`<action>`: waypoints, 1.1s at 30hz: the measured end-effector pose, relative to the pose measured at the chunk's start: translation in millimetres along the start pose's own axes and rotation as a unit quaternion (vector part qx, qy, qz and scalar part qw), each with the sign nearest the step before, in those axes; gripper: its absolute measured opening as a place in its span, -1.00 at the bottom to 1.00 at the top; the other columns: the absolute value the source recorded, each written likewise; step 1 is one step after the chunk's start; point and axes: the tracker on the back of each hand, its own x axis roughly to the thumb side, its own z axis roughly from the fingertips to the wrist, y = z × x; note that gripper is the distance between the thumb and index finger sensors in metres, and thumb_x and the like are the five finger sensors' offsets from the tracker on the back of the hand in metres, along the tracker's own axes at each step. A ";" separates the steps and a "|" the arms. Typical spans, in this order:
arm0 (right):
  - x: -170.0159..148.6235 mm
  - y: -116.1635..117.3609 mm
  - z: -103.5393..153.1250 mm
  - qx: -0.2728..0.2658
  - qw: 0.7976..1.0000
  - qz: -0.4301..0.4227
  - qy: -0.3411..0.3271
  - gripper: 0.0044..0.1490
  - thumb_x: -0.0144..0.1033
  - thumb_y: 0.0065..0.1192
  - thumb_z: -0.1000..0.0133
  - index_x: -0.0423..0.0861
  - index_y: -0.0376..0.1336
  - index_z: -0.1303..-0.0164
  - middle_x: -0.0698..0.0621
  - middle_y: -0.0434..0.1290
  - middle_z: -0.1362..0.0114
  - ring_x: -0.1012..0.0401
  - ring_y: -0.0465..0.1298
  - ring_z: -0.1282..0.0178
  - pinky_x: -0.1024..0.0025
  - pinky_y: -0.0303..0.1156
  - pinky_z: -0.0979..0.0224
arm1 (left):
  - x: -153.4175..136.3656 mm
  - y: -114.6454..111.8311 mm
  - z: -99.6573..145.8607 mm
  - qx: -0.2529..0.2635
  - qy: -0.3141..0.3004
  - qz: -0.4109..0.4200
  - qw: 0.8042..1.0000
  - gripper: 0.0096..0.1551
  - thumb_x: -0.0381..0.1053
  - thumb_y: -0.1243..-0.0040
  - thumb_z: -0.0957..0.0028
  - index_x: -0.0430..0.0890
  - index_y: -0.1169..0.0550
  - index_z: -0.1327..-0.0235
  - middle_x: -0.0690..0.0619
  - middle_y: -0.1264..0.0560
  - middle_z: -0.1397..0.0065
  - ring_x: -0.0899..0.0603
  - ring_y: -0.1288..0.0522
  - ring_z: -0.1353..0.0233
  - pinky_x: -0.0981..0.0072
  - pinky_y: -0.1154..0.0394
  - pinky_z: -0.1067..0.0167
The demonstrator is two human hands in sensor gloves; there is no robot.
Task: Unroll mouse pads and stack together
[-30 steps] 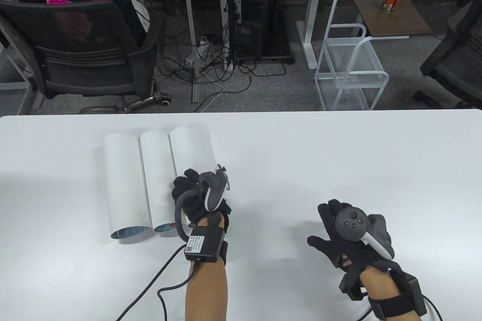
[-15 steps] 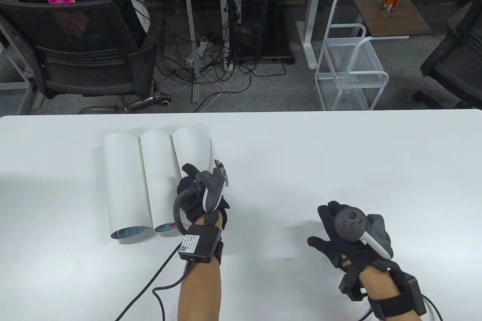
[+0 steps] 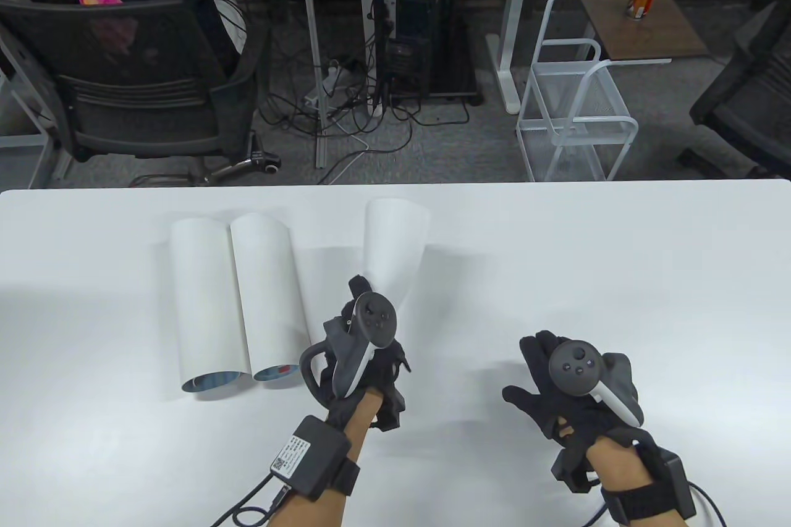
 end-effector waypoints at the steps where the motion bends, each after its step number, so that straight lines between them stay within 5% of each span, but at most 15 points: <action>1: 0.2 0.6 -0.5 -0.002 1.000 -0.007 -0.005 0.10 0.30 0.17 0.24 0.20 -0.14 -0.48 0.04 -0.23 -0.69 -0.05 -0.27 -0.69 -0.25 -0.26 -0.59 | 1.3 0.5 6.3 -0.011 -0.015 0.022 1.000 -0.06 0.03 -0.31 0.11 -0.05 -0.17 -0.54 -0.06 -0.51 -0.44 -0.25 -0.66 -0.11 0.14 -0.67 -0.01; 6: 1.2 3.6 -2.0 0.012 0.997 -0.068 -0.020 0.09 0.32 0.13 0.23 0.19 -0.14 -0.48 0.03 -0.19 -0.69 -0.06 -0.22 -0.69 -0.24 -0.19 -0.59 | -0.9 -2.2 26.0 -0.072 -0.069 0.124 0.987 -0.07 0.03 -0.26 0.09 -0.04 -0.14 -0.54 -0.05 -0.48 -0.46 -0.24 -0.64 -0.16 0.13 -0.65 -0.06; 11: 6.1 8.7 -3.3 0.036 0.988 -0.145 -0.047 0.08 0.34 0.09 0.21 0.18 -0.14 -0.48 0.02 -0.12 -0.68 -0.06 -0.16 -0.69 -0.22 -0.12 -0.59 | -15.2 -19.5 31.9 -0.171 -0.116 0.255 0.945 -0.08 0.03 -0.20 0.06 -0.01 -0.10 -0.56 -0.03 -0.44 -0.51 -0.24 -0.61 -0.22 0.12 -0.63 -0.13; 14: 10.3 14.5 -3.7 0.062 0.968 -0.236 -0.059 0.07 0.32 0.09 0.20 0.15 -0.13 -0.48 0.00 -0.02 -0.66 -0.08 -0.06 -0.67 -0.22 -0.05 -0.58 | -21.8 -32.6 32.3 -0.248 -0.123 0.333 0.901 -0.10 0.03 -0.16 0.02 0.01 -0.05 -0.58 -0.02 -0.39 -0.55 -0.25 -0.57 -0.28 0.08 -0.59 -0.20; 20: 18.7 35.9 -5.0 0.147 0.886 -0.433 -0.073 0.04 0.22 0.16 0.16 0.03 -0.08 -0.46 -0.10 0.19 -0.55 -0.14 0.23 -0.54 -0.20 0.18 -0.46 | -21.8 -57.1 36.2 -0.363 -0.129 0.400 0.832 -0.12 0.05 -0.07 -0.02 0.07 -0.01 -0.59 0.02 -0.34 -0.63 -0.25 -0.52 -0.39 0.00 -0.51 -0.33; 26: 15.4 38.9 -5.6 0.149 0.846 -0.508 -0.059 -0.03 0.05 0.29 0.12 -0.09 0.00 -0.41 -0.10 0.36 -0.39 -0.07 0.47 -0.33 -0.04 0.40 -0.30 | -23.1 -70.6 38.8 -0.412 -0.107 0.427 0.797 -0.13 0.07 -0.02 -0.05 0.14 0.04 -0.60 0.01 -0.22 -0.70 -0.29 -0.41 -0.51 -0.09 -0.43 -0.40; 30: 13.9 37.5 -5.3 0.134 0.850 -0.507 -0.047 -0.10 -0.04 0.32 0.10 -0.11 0.04 -0.37 -0.12 0.41 -0.32 -0.04 0.56 -0.20 0.03 0.49 -0.21 | -19.5 -70.4 39.9 -0.408 -0.119 0.401 0.812 -0.13 0.13 0.04 -0.07 0.11 0.08 -0.61 -0.01 -0.08 -0.73 -0.31 -0.30 -0.60 -0.10 -0.36 -0.47; 33: 13.3 35.2 -5.1 0.123 0.858 -0.497 -0.045 -0.15 -0.09 0.32 0.09 -0.11 0.07 -0.36 -0.12 0.43 -0.28 0.00 0.60 -0.14 0.05 0.52 -0.16 | -20.5 -71.7 40.1 -0.419 -0.122 0.416 0.798 0.01 0.38 0.09 -0.02 0.03 0.14 -0.61 -0.07 0.08 -0.74 -0.34 -0.14 -0.70 -0.16 -0.25 -0.55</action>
